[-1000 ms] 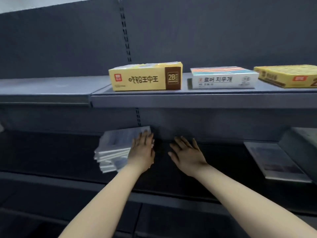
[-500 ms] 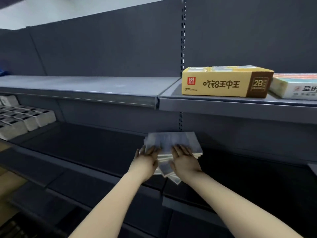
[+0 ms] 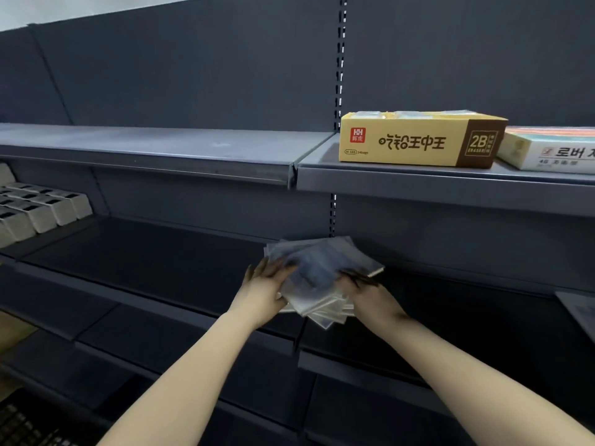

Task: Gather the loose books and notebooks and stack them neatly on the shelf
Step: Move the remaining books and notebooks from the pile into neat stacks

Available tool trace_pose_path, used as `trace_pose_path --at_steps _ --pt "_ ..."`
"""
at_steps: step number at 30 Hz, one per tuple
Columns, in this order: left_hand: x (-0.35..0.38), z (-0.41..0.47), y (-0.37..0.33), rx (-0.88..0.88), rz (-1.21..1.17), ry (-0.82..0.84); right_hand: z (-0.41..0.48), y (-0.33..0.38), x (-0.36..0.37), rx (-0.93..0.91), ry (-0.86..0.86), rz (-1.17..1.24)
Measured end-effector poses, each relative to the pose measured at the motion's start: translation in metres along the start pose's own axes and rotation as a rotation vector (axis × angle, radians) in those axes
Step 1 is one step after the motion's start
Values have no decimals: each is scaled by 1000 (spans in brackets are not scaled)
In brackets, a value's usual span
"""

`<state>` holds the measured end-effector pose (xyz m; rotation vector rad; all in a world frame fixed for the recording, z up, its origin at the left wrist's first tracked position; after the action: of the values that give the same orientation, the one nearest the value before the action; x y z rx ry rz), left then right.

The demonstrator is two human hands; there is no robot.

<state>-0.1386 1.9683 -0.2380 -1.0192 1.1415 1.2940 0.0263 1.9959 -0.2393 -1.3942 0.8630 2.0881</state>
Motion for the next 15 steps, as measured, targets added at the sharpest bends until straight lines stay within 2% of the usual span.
trace_pose_path --at_steps 2,5,8,12,15 --pt "-3 -2 -10 52 29 -16 -10 -11 -15 21 -103 114" --pt "-9 -3 -29 56 41 -37 -16 -18 -20 102 -63 126" --pt "-17 -5 -52 76 189 -54 -23 -9 -20 48 -41 161" --pt "-34 -10 -86 154 413 -120 -44 12 -25 -176 -73 163" --pt "-39 -15 -110 212 437 -142 -48 11 -23 -139 -67 44"
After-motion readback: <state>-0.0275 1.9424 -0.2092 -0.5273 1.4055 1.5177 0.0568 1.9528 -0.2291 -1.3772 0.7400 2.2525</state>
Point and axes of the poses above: each hand's wrist, its own z-axis towards the middle knuckle, its own x-axis out of the palm, y = z × x, the point moved 9 cm from there along z, towards the middle knuckle, and after that the axes turned 13 degrees about z, right-handed, at the moved point
